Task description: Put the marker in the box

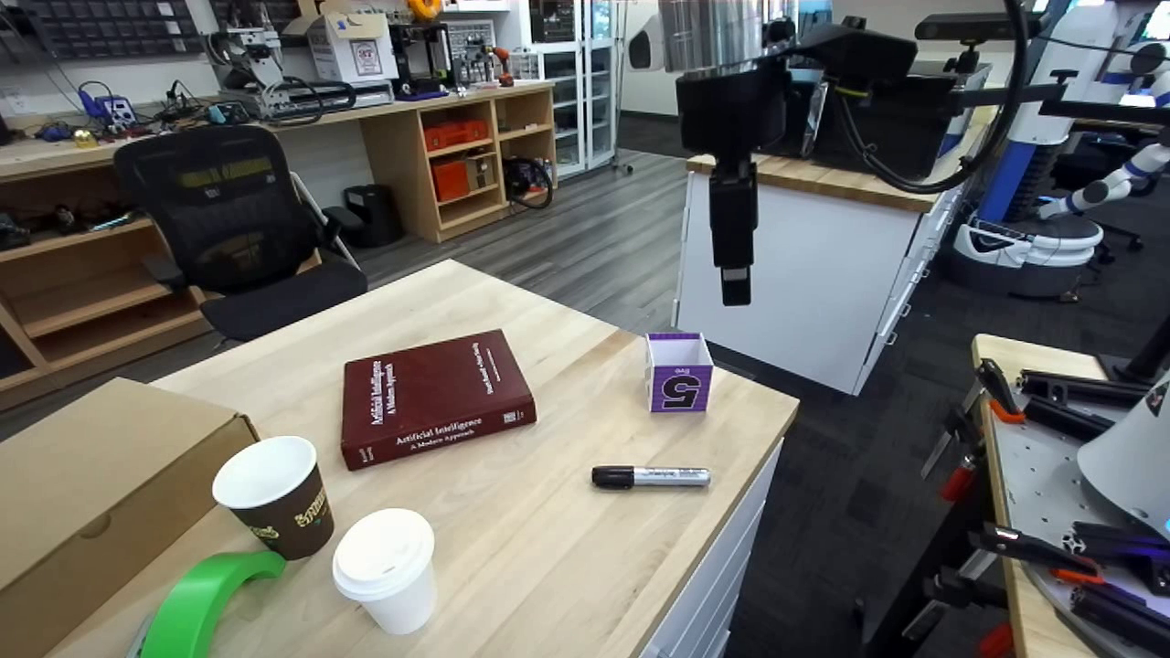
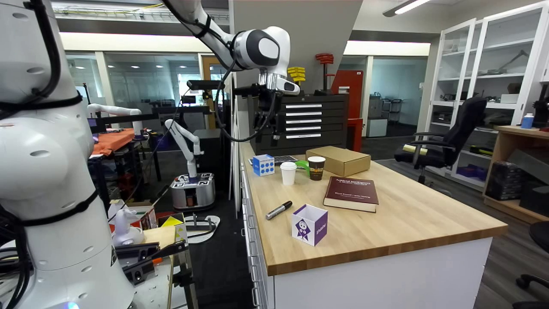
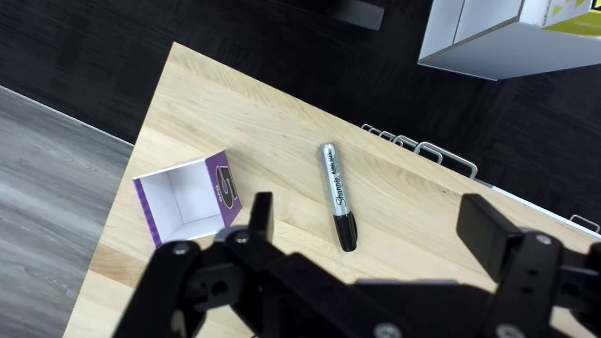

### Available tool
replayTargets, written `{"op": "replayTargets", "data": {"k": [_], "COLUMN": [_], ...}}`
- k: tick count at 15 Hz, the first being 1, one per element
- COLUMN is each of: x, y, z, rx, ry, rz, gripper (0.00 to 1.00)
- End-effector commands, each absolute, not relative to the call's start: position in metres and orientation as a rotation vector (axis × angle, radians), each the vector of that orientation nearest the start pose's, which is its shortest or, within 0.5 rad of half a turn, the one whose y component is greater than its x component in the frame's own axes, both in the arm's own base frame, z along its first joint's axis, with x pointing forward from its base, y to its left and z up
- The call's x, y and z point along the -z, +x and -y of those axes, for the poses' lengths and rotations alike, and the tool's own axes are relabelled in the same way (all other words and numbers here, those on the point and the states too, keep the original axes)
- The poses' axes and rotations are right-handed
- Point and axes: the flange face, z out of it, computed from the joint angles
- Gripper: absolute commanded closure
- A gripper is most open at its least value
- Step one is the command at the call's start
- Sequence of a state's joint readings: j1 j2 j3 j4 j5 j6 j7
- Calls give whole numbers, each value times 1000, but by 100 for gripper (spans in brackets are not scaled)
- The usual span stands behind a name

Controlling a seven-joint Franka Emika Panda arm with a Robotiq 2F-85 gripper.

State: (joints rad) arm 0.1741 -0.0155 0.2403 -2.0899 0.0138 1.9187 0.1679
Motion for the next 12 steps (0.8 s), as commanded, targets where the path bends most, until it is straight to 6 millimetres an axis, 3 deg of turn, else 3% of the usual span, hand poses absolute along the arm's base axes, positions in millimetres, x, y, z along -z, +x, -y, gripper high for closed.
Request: {"op": "replayTargets", "data": {"k": [1, 7, 12], "x": [-397, -345, -302], "y": [488, 508, 523], "z": [-213, -222, -229], "rx": [-118, 72, 133], "ry": [-3154, -3126, -3070], "rz": [394, 476, 508], "gripper": [0, 0, 0]}}
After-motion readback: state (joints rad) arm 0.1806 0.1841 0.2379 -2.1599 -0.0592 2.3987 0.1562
